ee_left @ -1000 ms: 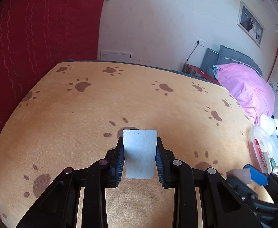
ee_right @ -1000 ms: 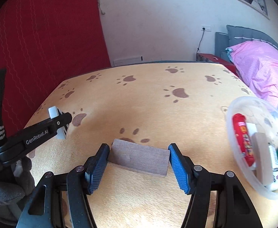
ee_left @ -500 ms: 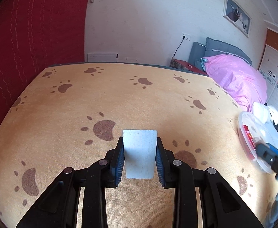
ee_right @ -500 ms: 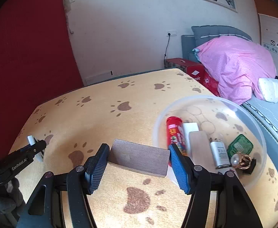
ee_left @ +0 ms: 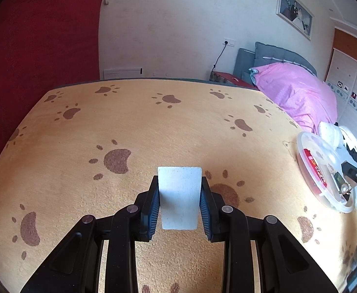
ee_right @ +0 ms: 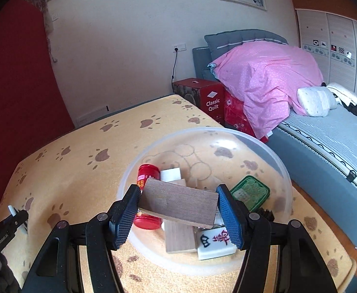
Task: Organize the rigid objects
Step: 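Carry the brown block into the bowl and release it with the right gripper, then carry the white block into the bowl and release it with the left gripper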
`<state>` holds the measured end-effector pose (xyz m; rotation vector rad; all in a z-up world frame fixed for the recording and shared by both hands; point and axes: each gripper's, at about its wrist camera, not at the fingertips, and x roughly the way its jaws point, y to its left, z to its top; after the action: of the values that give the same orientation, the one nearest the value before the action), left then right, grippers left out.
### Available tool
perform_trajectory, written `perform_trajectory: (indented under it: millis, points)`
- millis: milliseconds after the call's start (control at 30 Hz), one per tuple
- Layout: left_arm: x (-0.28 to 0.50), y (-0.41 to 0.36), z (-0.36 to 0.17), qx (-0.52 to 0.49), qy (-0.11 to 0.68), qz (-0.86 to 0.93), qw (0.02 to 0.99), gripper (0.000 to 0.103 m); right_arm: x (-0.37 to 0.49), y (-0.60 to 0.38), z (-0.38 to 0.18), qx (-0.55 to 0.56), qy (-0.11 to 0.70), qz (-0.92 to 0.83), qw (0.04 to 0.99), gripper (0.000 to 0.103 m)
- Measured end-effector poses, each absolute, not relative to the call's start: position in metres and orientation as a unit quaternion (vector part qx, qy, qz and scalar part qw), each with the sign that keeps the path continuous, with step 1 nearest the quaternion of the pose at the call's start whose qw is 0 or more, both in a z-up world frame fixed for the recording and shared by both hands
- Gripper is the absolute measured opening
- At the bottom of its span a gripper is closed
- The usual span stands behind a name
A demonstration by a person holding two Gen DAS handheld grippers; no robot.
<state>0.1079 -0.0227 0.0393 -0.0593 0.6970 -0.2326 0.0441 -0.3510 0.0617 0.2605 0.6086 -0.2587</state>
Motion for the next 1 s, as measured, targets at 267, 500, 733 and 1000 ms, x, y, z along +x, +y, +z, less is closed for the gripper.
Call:
perform_trajectory:
  millis: [267, 500, 733, 1000]
  points:
    - [0.105, -0.029, 0.036, -0.021, 0.344, -0.119, 0.931, 0.03, 0.059, -0.379, 0.055, 0.155, 0.305, -0.139, 0.929, 0.069]
    - [0.107, -0.03, 0.033, -0.019, 0.348, -0.119, 0.93, 0.03, 0.045, -0.388, 0.053, 0.161, 0.295, -0.156, 0.929, 0.075]
    - [0.107, -0.031, 0.031, -0.016, 0.35, -0.122, 0.929, 0.03, 0.024, -0.399, 0.043, 0.154, 0.295, -0.18, 0.925, 0.075]
    - [0.108, -0.038, 0.031, -0.004, 0.351, -0.122, 0.928, 0.03, 0.007, -0.4, 0.041, 0.151, 0.29, -0.185, 0.927, 0.077]
